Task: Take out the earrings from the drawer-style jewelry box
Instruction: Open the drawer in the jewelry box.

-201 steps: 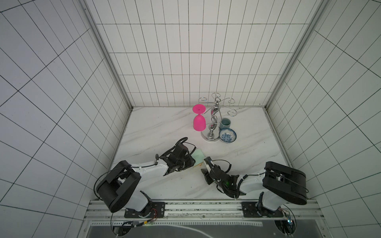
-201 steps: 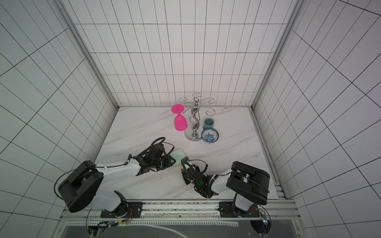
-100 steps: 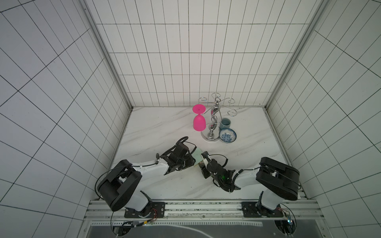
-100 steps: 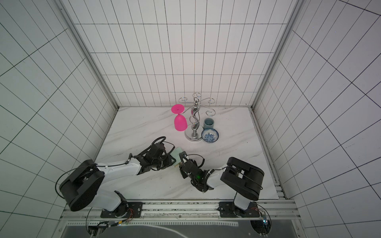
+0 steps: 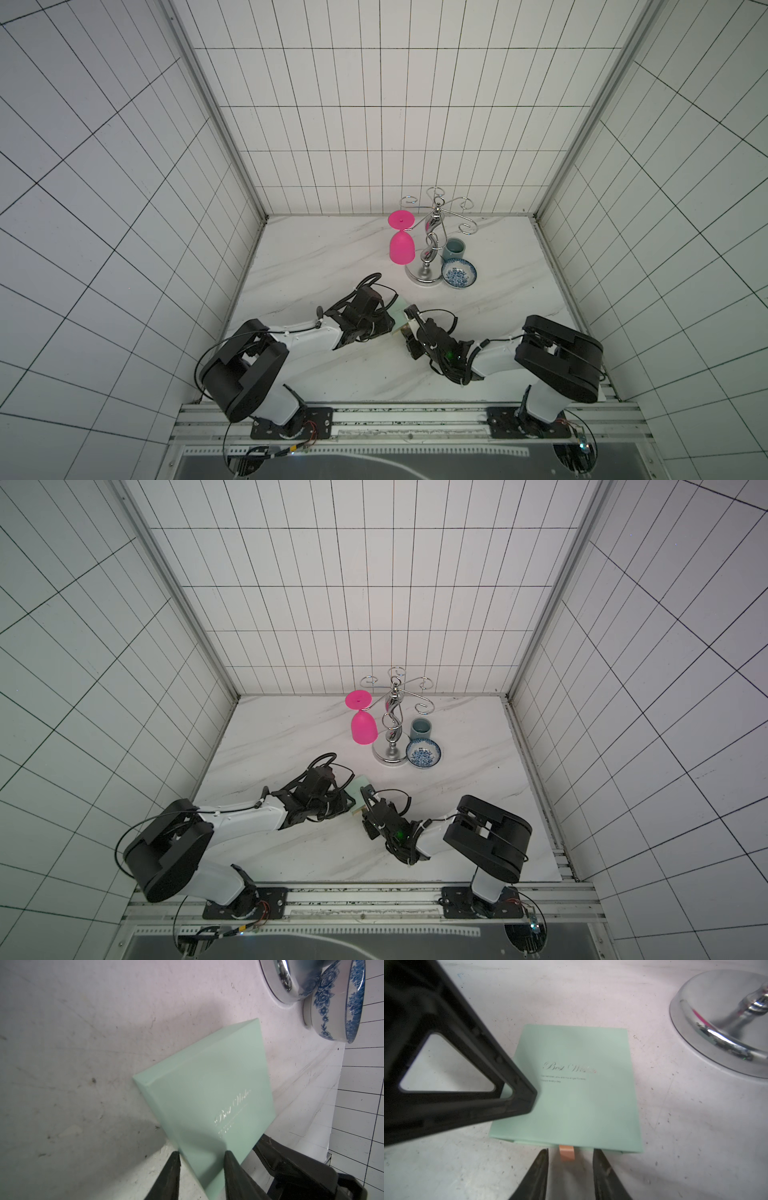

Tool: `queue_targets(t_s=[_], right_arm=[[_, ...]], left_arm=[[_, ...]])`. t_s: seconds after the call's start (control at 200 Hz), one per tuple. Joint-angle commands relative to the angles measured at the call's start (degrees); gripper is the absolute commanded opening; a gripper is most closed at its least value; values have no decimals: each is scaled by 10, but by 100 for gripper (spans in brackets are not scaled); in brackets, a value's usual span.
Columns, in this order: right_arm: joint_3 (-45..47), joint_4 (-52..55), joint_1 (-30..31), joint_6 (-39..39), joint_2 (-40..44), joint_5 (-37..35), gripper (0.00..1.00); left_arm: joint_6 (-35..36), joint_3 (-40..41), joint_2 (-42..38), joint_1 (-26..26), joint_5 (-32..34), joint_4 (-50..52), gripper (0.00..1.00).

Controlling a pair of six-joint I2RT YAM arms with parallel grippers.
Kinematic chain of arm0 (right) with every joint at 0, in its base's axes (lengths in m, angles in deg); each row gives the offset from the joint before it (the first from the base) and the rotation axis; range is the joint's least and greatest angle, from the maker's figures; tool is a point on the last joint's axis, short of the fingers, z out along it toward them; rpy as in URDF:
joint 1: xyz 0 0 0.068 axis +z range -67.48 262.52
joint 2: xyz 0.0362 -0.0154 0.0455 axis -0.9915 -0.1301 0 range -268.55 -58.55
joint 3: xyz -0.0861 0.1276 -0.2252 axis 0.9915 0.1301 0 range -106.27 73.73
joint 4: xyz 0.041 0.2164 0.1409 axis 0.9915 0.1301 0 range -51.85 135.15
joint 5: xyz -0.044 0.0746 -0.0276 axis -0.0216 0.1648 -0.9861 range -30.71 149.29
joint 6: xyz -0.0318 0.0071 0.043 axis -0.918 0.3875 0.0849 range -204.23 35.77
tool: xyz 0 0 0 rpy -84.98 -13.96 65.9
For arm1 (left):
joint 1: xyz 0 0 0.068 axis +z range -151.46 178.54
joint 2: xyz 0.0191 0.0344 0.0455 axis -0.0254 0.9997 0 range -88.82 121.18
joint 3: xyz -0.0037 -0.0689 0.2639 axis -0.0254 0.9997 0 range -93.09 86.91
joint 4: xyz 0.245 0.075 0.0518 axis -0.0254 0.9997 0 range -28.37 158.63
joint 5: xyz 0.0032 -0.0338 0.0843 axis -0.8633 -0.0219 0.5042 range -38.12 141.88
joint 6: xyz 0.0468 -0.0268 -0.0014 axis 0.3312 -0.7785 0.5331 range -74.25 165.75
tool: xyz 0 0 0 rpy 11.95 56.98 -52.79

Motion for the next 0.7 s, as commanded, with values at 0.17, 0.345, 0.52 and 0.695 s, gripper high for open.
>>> queue_targets(t_s=[0.17,0.345,0.52,0.695], right_arm=[[-56,17,-17,-19,-6,15,33],[-66,22,-17,-19,-11,26,32],[-74,26,-18,-20,-20,28,29],[-74,30,-24,-21,-20,32,19]], left_arm=[[7,-11,15,0,11,11,35],[7,-13,19,0,10,9,35],[8,-15,21,0,10,10,35],[9,-14,21,0,11,10,35]])
